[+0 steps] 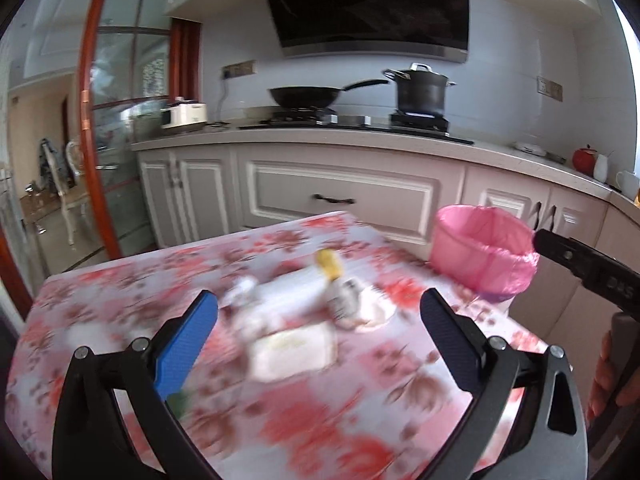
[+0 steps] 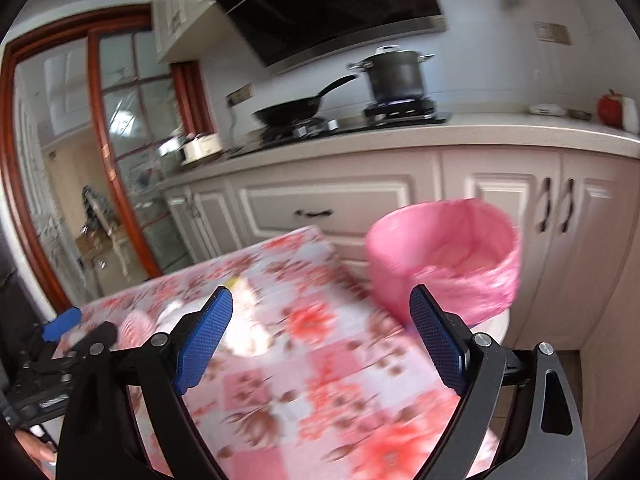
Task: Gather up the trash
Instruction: 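Move both tools back over the table, then grasp the green wavy cloth with the right tool while the left tool grasps a foam block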
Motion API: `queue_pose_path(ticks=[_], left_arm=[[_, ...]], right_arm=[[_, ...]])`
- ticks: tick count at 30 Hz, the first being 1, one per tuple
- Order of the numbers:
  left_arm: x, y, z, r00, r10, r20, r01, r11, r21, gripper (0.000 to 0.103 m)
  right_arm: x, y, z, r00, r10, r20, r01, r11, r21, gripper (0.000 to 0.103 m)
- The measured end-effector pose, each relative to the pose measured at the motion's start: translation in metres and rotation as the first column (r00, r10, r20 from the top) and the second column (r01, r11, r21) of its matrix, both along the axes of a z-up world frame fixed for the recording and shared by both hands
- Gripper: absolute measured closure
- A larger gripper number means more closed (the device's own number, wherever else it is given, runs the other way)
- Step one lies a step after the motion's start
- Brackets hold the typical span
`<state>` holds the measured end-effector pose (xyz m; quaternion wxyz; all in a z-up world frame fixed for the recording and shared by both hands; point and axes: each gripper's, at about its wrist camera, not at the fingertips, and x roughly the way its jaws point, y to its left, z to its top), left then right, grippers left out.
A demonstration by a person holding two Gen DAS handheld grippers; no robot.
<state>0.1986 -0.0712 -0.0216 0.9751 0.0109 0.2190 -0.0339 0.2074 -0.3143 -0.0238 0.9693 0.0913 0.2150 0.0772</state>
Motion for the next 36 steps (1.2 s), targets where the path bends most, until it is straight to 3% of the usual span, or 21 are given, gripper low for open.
queue_pose_path(ticks=[11, 23, 28, 36], left_arm=[[-0.077, 0.110, -0.011, 0.976, 0.213, 0.047, -0.214, 0.976, 0.027, 0.005], [-0.108, 0.177, -0.030, 0.930, 0.367, 0.033, -0.368, 0.930, 0.016, 0.005], [-0.113, 0.200, -0.031, 0.906, 0.421, 0.040, -0.420, 0.907, -0.040, 0.005], [-0.115, 0.219, -0.032, 0.888, 0.458, 0.043, -0.456, 0.889, -0.052, 0.005]], right_arm=[[-0.026, 0.124, -0.019, 0.982, 0.184, -0.034, -0.186, 0.979, -0.080, 0.018], [-0.022, 0.258, -0.053, 0.892, 0.429, -0.144, -0.450, 0.876, -0.176, 0.018], [-0.006, 0.293, -0.071, 0.885, 0.408, -0.226, -0.454, 0.864, -0.219, 0.018], [0.014, 0.340, -0.092, 0.883, 0.366, -0.293, -0.447, 0.846, -0.290, 0.018]])
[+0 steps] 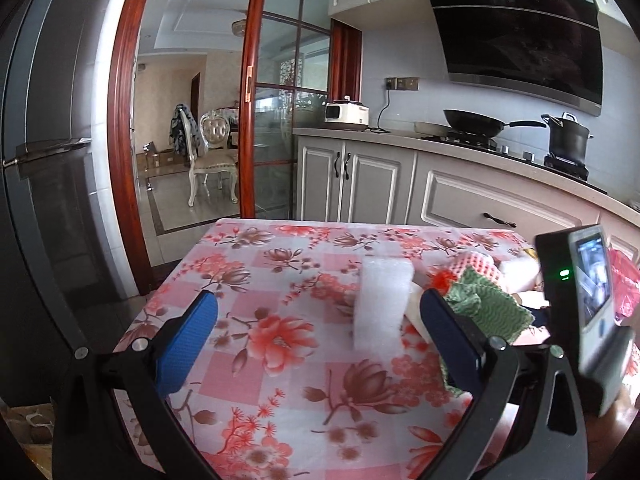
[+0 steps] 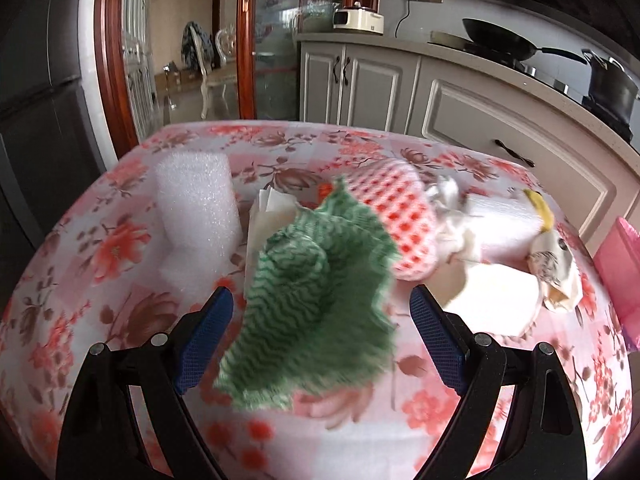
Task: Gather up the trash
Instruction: 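Grasp the green wavy cloth with the right tool while the left tool grasps a foam block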
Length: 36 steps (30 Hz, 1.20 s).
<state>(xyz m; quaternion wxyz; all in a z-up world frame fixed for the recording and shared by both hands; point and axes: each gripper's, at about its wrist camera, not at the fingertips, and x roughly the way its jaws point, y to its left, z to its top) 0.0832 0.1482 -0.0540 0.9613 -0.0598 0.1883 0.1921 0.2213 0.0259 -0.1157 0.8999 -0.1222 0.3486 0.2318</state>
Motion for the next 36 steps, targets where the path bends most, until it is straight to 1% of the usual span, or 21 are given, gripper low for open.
queue_pose_path(ticks=[5, 6, 7, 10, 11, 12, 13, 15, 17, 22, 24, 30, 32, 36], left_arm=[[0.000, 0.008, -0.001, 1.000, 0.019, -0.003, -0.019, 1.000, 0.000, 0.005], [0.000, 0.010, -0.002, 1.000, 0.020, -0.005, -0.020, 1.000, -0.004, 0.005], [0.001, 0.013, -0.003, 1.000, 0.022, -0.008, -0.022, 1.000, -0.012, 0.005], [0.005, 0.019, -0.007, 0.999, 0.029, -0.022, -0.030, 0.999, -0.035, 0.005], [0.007, 0.021, -0.009, 0.999, 0.030, -0.026, -0.031, 0.998, -0.045, 0.005], [0.010, 0.022, -0.011, 0.999, 0.027, -0.030, -0.029, 0.998, -0.062, 0.005], [0.012, 0.023, -0.013, 0.999, 0.022, -0.032, -0.024, 0.997, -0.073, 0.005], [0.022, 0.022, -0.015, 0.999, 0.000, -0.051, -0.004, 0.996, -0.087, 0.005], [0.033, 0.019, -0.017, 0.997, -0.025, -0.072, 0.019, 0.996, -0.082, 0.005], [0.065, 0.011, -0.021, 0.993, -0.072, -0.092, 0.065, 0.995, -0.072, 0.005], [0.086, 0.008, -0.027, 0.988, -0.094, -0.125, 0.083, 0.993, -0.087, 0.005], [0.130, -0.002, -0.041, 0.971, -0.140, -0.194, 0.120, 0.987, -0.111, 0.013], [0.138, -0.005, -0.047, 0.967, -0.141, -0.214, 0.121, 0.987, -0.104, 0.015], [0.155, -0.011, -0.058, 0.958, -0.140, -0.249, 0.123, 0.989, -0.083, 0.024]], right_arm=[[0.011, 0.010, -0.008, 1.000, -0.019, -0.008, 0.019, 0.999, -0.035, 0.018], [0.012, 0.011, -0.009, 1.000, -0.021, -0.008, 0.020, 0.999, -0.040, 0.021], [0.014, 0.010, -0.011, 1.000, -0.016, -0.017, 0.015, 0.999, -0.039, 0.034], [0.016, 0.003, -0.016, 0.997, -0.011, -0.070, 0.011, 1.000, -0.012, 0.062], [0.016, -0.001, -0.016, 0.997, -0.012, -0.077, 0.012, 1.000, 0.003, 0.065], [0.015, -0.004, -0.016, 0.997, -0.006, -0.080, 0.007, 1.000, 0.016, 0.074], [0.014, -0.008, -0.016, 0.997, -0.001, -0.081, 0.003, 1.000, 0.029, 0.076], [0.011, -0.015, -0.014, 0.996, 0.011, -0.089, -0.005, 0.998, 0.061, 0.080], [0.009, -0.024, -0.011, 0.994, 0.026, -0.102, -0.016, 0.995, 0.103, 0.082], [-0.001, -0.039, 0.002, 0.997, 0.044, -0.058, -0.035, 0.988, 0.149, 0.084], [-0.004, -0.045, 0.009, 0.999, 0.038, -0.037, -0.032, 0.986, 0.162, 0.084], [-0.005, -0.072, 0.022, 0.999, 0.015, -0.029, -0.008, 0.977, 0.213, 0.084], [-0.003, -0.079, 0.022, 0.999, 0.006, -0.035, 0.002, 0.974, 0.225, 0.084], [-0.002, -0.091, 0.020, 0.999, -0.009, -0.046, 0.020, 0.970, 0.241, 0.084]])
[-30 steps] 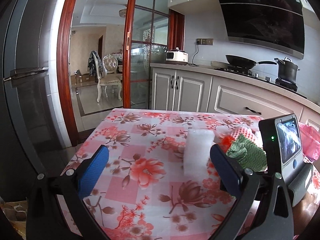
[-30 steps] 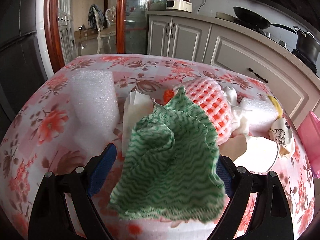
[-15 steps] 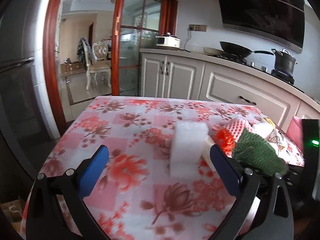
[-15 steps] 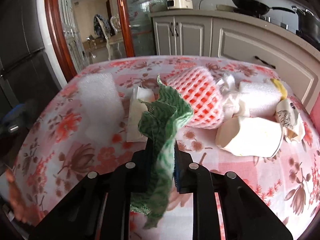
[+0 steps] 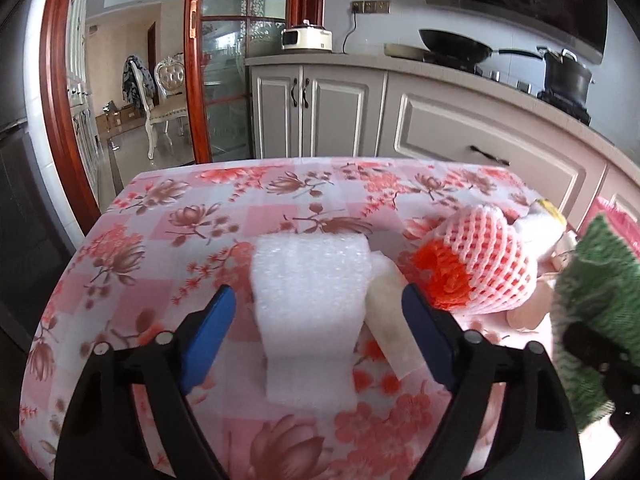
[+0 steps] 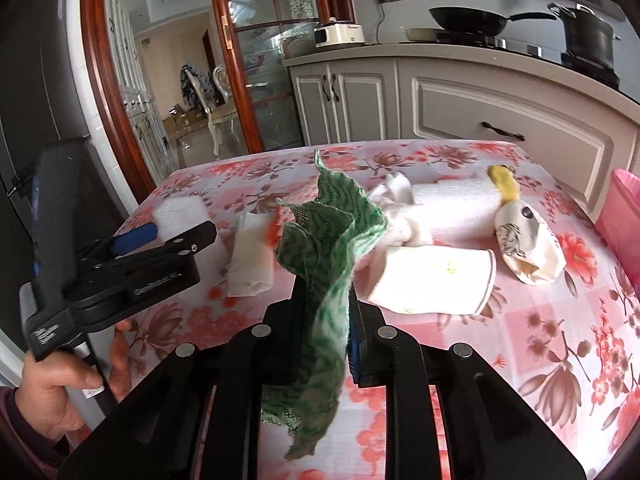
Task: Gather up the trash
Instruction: 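Grasp the green wavy cloth with the right tool while the left tool grasps a foam block, then carry the foam block and green cloth over the pink bin and release both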
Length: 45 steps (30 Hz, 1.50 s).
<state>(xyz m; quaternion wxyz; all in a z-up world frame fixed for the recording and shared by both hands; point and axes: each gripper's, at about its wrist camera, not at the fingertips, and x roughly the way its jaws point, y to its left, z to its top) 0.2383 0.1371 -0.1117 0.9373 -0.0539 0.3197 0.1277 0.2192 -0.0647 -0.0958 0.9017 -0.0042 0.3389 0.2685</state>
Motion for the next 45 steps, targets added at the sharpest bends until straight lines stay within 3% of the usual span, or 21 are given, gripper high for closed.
queue_pose_path(ticks=[2, 6, 15, 25, 35, 45], left_arm=[[0.005, 0.000, -0.003, 1.000, -0.005, -0.018, 0.005, 1.000, 0.005, 0.029], [0.011, 0.003, -0.004, 1.000, -0.014, -0.027, 0.014, 1.000, -0.008, 0.053], [-0.035, -0.013, 0.015, 0.998, -0.032, 0.063, 0.034, 0.999, -0.025, 0.053], [-0.080, -0.064, 0.045, 0.978, -0.123, 0.168, 0.120, 0.992, 0.027, 0.053], [-0.086, -0.111, 0.072, 0.946, -0.225, 0.234, 0.220, 0.974, 0.048, 0.053], [-0.065, -0.170, 0.081, 0.905, -0.344, 0.250, 0.335, 0.939, 0.077, 0.053]], right_arm=[[0.000, -0.004, 0.000, 1.000, -0.003, 0.001, 0.003, 1.000, 0.005, 0.084], [-0.004, -0.008, 0.000, 1.000, -0.002, 0.008, 0.002, 1.000, 0.013, 0.084], [-0.015, -0.019, 0.003, 1.000, 0.002, 0.019, -0.002, 1.000, 0.027, 0.084], [-0.029, -0.041, 0.016, 0.997, -0.029, 0.072, 0.026, 0.999, 0.042, 0.084], [-0.035, -0.087, 0.029, 0.984, -0.121, 0.129, 0.114, 0.992, 0.055, 0.084], [-0.024, -0.147, 0.042, 0.952, -0.257, 0.164, 0.245, 0.965, 0.091, 0.084]])
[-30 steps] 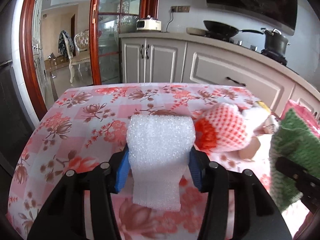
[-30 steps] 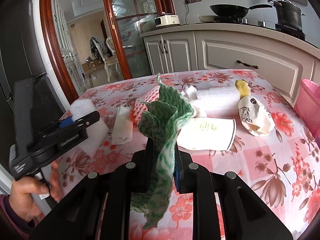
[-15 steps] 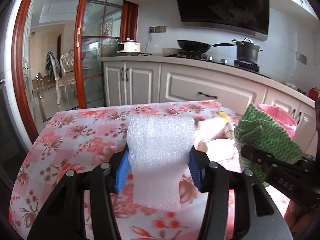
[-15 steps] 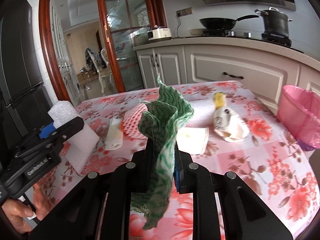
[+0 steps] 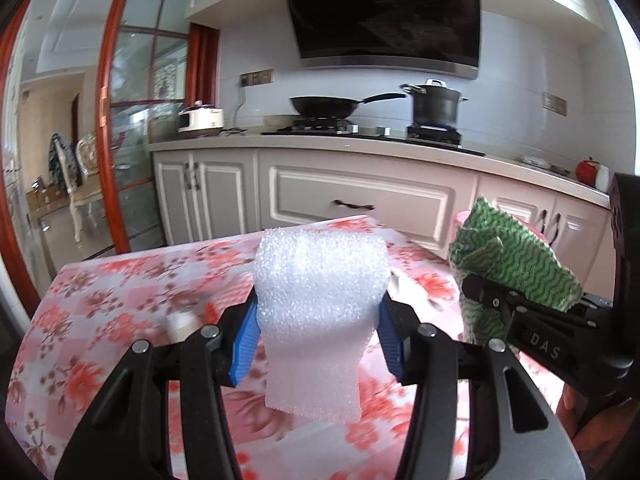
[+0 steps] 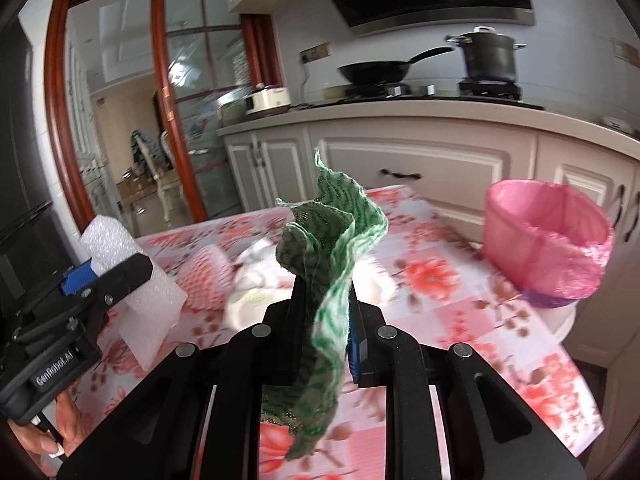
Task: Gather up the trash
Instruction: 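Carry the foam block and green cloth over the pink bin and release both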
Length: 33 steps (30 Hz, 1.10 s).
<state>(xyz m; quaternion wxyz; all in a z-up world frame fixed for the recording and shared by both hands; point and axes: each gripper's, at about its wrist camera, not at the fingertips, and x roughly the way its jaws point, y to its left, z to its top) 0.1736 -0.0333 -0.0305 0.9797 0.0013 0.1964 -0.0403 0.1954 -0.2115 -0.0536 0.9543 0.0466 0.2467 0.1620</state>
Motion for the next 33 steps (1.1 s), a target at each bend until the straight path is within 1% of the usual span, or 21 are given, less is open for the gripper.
queue_pose_path(ticks=[8, 15, 19, 22, 27, 30, 33], left_arm=[[0.036, -0.049, -0.001, 0.995, -0.099, -0.011, 0.099, 0.995, -0.018, 0.053], [0.076, -0.105, 0.008, 0.980, -0.199, -0.004, 0.199, 0.980, -0.028, 0.053], [0.107, -0.138, 0.015, 0.970, -0.244, -0.009, 0.243, 0.968, -0.059, 0.053], [0.132, -0.160, 0.022, 0.961, -0.277, -0.020, 0.273, 0.957, -0.099, 0.053], [0.177, -0.199, 0.032, 0.949, -0.314, -0.033, 0.306, 0.941, -0.143, 0.053], [0.200, -0.221, 0.037, 0.944, -0.329, -0.026, 0.322, 0.936, -0.140, 0.053], [0.219, -0.238, 0.040, 0.942, -0.335, -0.017, 0.329, 0.933, -0.143, 0.053]], right_arm=[[0.017, -0.061, 0.010, 0.990, -0.139, 0.026, 0.139, 0.990, -0.001, 0.084], [0.039, -0.118, 0.015, 0.970, -0.241, 0.039, 0.242, 0.970, -0.020, 0.084], [0.063, -0.155, 0.018, 0.958, -0.284, 0.034, 0.284, 0.958, -0.027, 0.084], [0.082, -0.182, 0.020, 0.947, -0.320, 0.033, 0.321, 0.946, -0.041, 0.084], [0.111, -0.219, 0.023, 0.941, -0.337, 0.037, 0.338, 0.940, -0.045, 0.084], [0.125, -0.235, 0.022, 0.941, -0.336, 0.037, 0.338, 0.939, -0.058, 0.084], [0.144, -0.247, 0.018, 0.949, -0.314, 0.024, 0.314, 0.948, -0.057, 0.084]])
